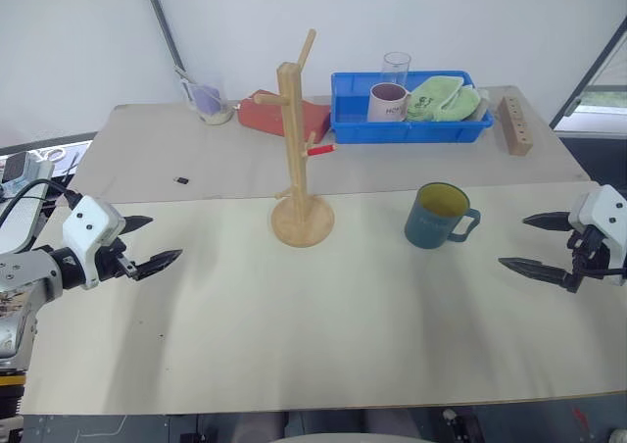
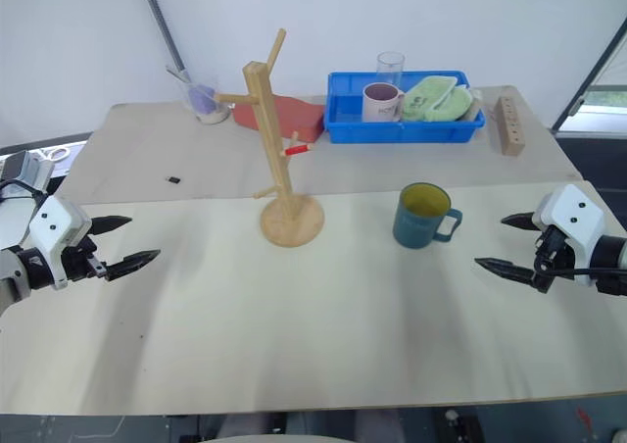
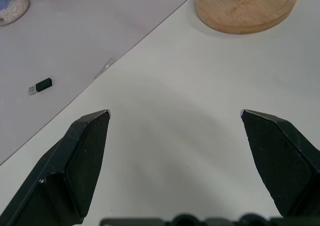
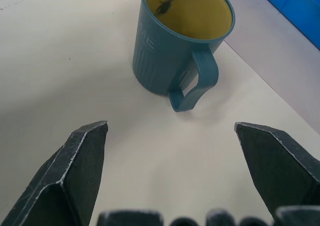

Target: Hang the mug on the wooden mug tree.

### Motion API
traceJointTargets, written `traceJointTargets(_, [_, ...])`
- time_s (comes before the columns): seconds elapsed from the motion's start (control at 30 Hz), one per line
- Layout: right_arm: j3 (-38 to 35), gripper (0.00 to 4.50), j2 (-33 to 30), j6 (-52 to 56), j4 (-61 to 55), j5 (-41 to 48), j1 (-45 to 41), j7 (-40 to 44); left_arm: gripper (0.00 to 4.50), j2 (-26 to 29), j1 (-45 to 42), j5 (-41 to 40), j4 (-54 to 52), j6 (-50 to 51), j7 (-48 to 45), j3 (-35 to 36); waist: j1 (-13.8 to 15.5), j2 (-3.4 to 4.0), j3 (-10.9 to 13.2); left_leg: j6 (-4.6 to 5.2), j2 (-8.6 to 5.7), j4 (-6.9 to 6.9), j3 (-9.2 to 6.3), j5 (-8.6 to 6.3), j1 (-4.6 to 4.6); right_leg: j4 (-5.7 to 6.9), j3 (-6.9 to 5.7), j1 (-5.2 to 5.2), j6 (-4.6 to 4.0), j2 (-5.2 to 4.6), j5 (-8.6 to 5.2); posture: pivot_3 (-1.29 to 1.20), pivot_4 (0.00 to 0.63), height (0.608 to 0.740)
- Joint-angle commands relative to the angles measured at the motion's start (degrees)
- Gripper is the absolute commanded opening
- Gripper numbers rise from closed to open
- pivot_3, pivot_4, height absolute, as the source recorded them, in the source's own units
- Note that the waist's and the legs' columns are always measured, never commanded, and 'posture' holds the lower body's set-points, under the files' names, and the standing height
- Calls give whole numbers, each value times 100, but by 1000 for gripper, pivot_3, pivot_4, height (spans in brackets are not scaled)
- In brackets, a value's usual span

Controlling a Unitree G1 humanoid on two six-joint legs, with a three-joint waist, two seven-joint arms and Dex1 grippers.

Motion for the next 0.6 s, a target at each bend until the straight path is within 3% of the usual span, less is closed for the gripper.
traceJointTargets(0.03, [-90, 4480, 21, -15, -137, 24, -125, -32, 4500, 5, 94, -134, -123, 24, -58, 280, 0, 0, 0, 0, 0, 0, 0, 0, 0, 0, 0, 0, 0, 0, 0, 0, 150, 740])
traceJointTargets(0.2, [-84, 4480, 96, -87, -117, -8, -121, -39, 4500, -24, 220, -94, -149, -36, 1, 318, -8, 0, 0, 0, 0, -1, 0, 0, 1, 2, 0, -1, 0, 0, 0, 0, 150, 740])
traceJointTargets(0.33, [-108, 4480, 138, -171, -43, -56, -87, -49, 4500, -55, 234, -402, -241, -493, -594, 416, -2, 0, 0, 0, 0, 0, 1, 0, 1, 1, 1, -1, 0, 0, 0, 0, 150, 740])
traceJointTargets(0.47, [-254, 4480, 369, -62, -21, -26, -45, -366, 4500, -82, -328, -1271, -1328, 268, -936, -101, 57, -9, 4, -1, 0, 2, 3, 0, -6, -1, 0, 1, 0, -2, 0, 0, 150, 740])
traceJointTargets(0.6, [-515, 4480, 897, 153, -738, 65, 405, -949, 4500, -451, -972, -1750, -2041, 655, -901, -720, 67, -2, -1, 0, -5, 8, 10, 0, -19, 0, 2, 9, 2, -2, 1, 0, 150, 740])
